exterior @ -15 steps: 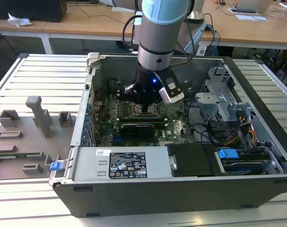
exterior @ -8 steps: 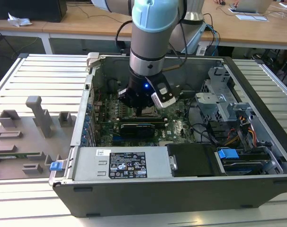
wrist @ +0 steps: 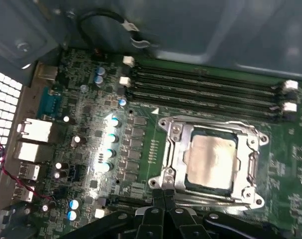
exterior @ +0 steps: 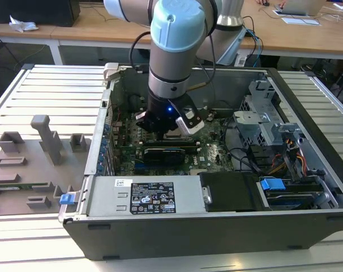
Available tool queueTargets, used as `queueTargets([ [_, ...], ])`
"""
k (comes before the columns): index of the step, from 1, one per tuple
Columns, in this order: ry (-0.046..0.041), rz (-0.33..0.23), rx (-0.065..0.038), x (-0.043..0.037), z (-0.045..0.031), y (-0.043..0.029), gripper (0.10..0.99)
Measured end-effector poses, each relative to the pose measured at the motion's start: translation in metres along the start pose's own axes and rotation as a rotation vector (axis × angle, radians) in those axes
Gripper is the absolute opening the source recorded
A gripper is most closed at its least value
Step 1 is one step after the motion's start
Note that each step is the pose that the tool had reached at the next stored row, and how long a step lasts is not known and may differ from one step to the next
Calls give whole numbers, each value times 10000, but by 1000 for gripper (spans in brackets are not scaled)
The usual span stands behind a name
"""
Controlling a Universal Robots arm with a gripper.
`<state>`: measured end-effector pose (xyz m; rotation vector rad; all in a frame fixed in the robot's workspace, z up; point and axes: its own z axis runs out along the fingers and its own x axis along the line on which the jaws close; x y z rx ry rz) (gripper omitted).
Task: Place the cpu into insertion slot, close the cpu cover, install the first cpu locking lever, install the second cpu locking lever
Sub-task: 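Install the second cpu locking lever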
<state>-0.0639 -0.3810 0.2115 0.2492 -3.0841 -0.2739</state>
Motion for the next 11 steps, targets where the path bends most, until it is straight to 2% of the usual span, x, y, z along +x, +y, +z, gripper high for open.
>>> queueTargets([
  [2, -1, -135, -148, 18, 13, -1, 106],
  [3, -3, -243, -270, 29, 24, -4, 106],
  [9, 3, -449, -468, 35, 86, -37, 106],
  [11, -14, -515, -597, 33, 120, -44, 106],
])
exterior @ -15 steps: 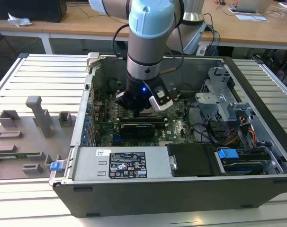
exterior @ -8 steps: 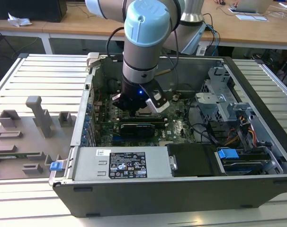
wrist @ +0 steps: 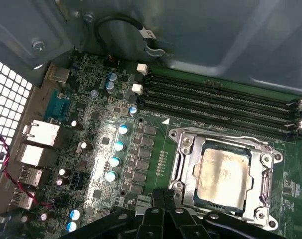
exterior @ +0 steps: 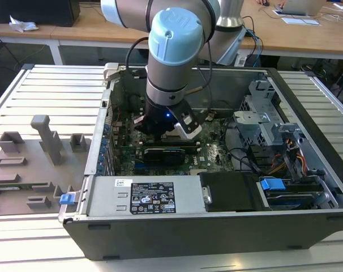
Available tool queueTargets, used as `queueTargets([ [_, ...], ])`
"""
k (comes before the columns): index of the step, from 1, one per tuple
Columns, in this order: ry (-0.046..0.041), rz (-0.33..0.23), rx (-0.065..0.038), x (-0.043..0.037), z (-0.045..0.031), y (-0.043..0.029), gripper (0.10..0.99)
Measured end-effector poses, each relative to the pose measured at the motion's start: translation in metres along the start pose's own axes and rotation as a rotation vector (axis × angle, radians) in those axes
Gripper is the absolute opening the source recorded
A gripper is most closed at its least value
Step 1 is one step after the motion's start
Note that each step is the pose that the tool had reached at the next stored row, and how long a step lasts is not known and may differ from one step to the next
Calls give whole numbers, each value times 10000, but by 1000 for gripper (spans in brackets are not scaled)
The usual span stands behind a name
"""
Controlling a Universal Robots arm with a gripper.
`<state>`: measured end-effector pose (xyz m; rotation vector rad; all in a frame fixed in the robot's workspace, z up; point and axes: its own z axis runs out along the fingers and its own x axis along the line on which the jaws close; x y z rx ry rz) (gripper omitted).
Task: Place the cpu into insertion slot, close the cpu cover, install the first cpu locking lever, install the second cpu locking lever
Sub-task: 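Install the second cpu locking lever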
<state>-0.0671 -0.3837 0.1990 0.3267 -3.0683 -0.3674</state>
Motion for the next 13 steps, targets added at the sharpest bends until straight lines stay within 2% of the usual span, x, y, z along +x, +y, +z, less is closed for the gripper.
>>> queueTargets([
  [4, -4, -49, -34, 11, 23, -21, 106],
  [5, -34, -61, -38, 32, 17, -46, 106],
  [8, -32, -70, -19, 38, -13, -48, 106],
  [11, -33, -77, -26, 31, -149, -13, 106],
  [12, -33, -78, -28, 11, -175, -2, 106],
  [13, -11, -69, -32, -42, -177, 4, 106],
])
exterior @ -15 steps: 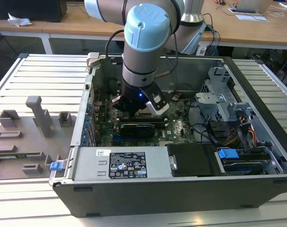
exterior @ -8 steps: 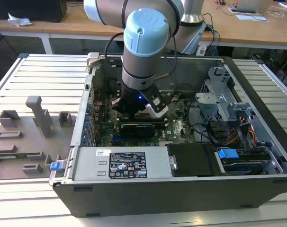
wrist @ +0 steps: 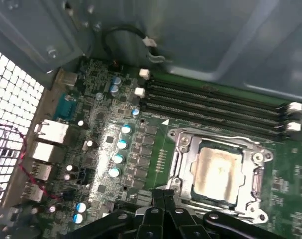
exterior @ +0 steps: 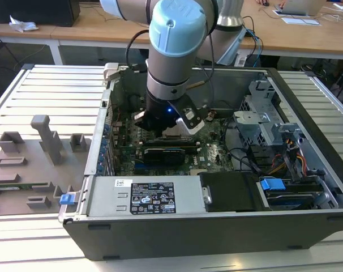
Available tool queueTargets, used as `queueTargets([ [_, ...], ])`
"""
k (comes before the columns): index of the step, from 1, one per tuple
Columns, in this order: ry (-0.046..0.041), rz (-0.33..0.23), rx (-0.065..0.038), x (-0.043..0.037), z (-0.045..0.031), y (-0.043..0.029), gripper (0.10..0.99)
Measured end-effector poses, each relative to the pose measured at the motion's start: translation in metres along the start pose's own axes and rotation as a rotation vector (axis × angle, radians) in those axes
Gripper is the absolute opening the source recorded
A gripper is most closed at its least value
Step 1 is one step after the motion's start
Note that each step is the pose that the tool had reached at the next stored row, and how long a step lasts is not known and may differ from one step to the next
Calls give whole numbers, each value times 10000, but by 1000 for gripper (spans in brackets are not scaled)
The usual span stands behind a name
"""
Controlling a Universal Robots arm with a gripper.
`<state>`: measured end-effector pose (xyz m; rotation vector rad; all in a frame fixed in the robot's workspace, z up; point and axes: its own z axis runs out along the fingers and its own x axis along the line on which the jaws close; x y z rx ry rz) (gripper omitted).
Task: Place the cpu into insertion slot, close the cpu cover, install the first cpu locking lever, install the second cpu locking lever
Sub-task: 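Install the second cpu locking lever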
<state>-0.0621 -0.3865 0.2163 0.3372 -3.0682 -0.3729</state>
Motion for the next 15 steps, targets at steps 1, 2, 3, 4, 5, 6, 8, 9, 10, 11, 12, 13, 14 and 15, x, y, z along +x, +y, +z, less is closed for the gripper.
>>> queueTargets([
  [1, 51, 9, -9, -70, -1, 1, 106],
  [2, 115, 28, -25, -148, -2, -2, 106],
  [3, 202, 48, -45, -242, -3, -8, 106],
  [4, 320, 77, -66, -347, -1, -17, 106],
  [5, 394, 97, -54, -413, 4, -17, 106],
  [6, 437, 108, 28, -440, 6, -12, 106],
  [8, 602, 170, 658, -495, 22, 47, 106],
  [9, 658, 189, 894, -511, 29, 75, 106],
  [10, 711, 208, 1117, -526, 35, 104, 106],
  [11, 745, 222, 1267, -537, 41, 126, 106],
  [12, 814, 248, 1564, -558, 52, 172, 106],
  [13, 874, 272, 1834, -582, 67, 231, 106],
  [14, 911, 286, 2008, -605, 83, 317, 106],
  [15, 926, 292, 2086, -616, 85, 364, 106],
])
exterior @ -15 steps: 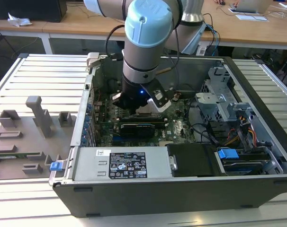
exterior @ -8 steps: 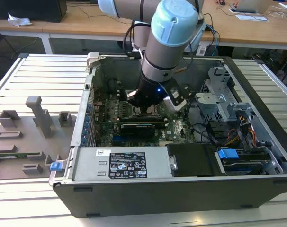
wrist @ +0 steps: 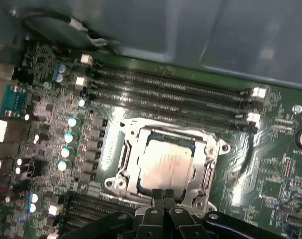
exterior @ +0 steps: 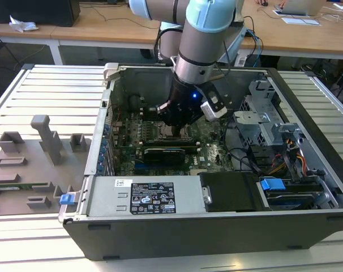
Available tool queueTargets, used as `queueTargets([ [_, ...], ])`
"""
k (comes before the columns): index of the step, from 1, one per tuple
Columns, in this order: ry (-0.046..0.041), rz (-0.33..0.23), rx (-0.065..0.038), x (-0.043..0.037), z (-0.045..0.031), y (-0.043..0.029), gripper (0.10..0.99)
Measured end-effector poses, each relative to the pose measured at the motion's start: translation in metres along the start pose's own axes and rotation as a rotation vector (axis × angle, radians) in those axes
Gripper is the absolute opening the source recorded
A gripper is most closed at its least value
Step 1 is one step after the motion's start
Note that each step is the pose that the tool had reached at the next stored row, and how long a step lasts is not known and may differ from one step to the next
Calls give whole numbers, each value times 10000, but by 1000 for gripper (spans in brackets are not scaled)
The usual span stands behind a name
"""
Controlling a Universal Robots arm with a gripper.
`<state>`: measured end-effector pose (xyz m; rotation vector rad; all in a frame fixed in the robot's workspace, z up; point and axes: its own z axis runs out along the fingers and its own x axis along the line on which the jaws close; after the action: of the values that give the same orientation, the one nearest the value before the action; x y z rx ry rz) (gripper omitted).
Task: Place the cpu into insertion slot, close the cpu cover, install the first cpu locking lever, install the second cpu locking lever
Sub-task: 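Install the second cpu locking lever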
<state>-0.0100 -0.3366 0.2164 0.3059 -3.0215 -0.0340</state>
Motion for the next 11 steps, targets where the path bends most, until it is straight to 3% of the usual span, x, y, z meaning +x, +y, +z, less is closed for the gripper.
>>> queueTargets([
  [1, 12, 7, 52, -1, -38, 30, 106],
  [8, 13, 7, 61, 31, -392, 56, 106],
  [9, 12, 8, 60, 43, -507, 60, 106],
  [11, 12, 8, 61, 49, -565, 61, 106],
])
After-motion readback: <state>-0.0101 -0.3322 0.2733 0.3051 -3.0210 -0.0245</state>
